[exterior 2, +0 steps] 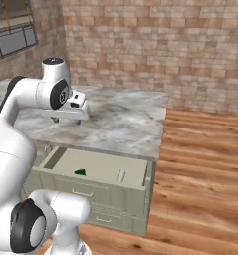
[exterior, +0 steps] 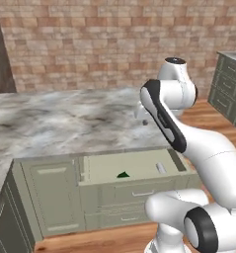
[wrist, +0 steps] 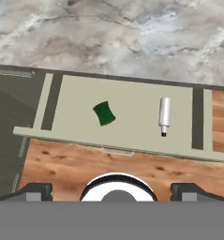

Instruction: Restock the sink supplies by placing the sponge and soap dispenser on the counter and next to the sink. Make sure the soap dispenser is upright.

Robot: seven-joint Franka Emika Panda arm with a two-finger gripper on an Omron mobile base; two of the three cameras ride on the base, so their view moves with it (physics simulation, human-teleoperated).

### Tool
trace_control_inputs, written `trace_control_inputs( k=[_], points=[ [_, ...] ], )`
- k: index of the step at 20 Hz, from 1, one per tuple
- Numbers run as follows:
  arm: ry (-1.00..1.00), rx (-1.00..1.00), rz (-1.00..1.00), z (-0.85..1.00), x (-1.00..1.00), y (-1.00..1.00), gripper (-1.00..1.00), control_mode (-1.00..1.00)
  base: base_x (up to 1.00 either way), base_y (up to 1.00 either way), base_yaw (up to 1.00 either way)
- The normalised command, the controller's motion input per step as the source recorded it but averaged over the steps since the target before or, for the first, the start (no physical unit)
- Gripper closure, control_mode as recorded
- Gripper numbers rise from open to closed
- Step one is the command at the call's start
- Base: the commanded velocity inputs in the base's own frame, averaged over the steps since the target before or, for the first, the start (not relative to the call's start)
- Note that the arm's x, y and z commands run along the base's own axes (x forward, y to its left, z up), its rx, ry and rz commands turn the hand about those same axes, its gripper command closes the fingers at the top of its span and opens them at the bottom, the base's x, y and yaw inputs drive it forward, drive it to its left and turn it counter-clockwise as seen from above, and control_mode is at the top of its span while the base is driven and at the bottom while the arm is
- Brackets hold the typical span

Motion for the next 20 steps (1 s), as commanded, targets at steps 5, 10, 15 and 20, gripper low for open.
trace_control_inputs(
  k=[5,10,15,20],
  points=[
    [0.0,0.0,0.0,0.0,0.0,0.0,-1.0,1.0,-0.01,0.3,-0.19],
    [0.0,0.0,0.0,0.0,0.0,0.0,-1.0,1.0,-0.26,0.12,0.0],
    [0.0,0.0,0.0,0.0,0.0,0.0,-1.0,1.0,-0.3,0.01,0.0],
    [0.01,0.03,0.0,-0.42,0.39,-0.17,-1.0,-1.0,0.0,0.0,0.0]
  ],
)
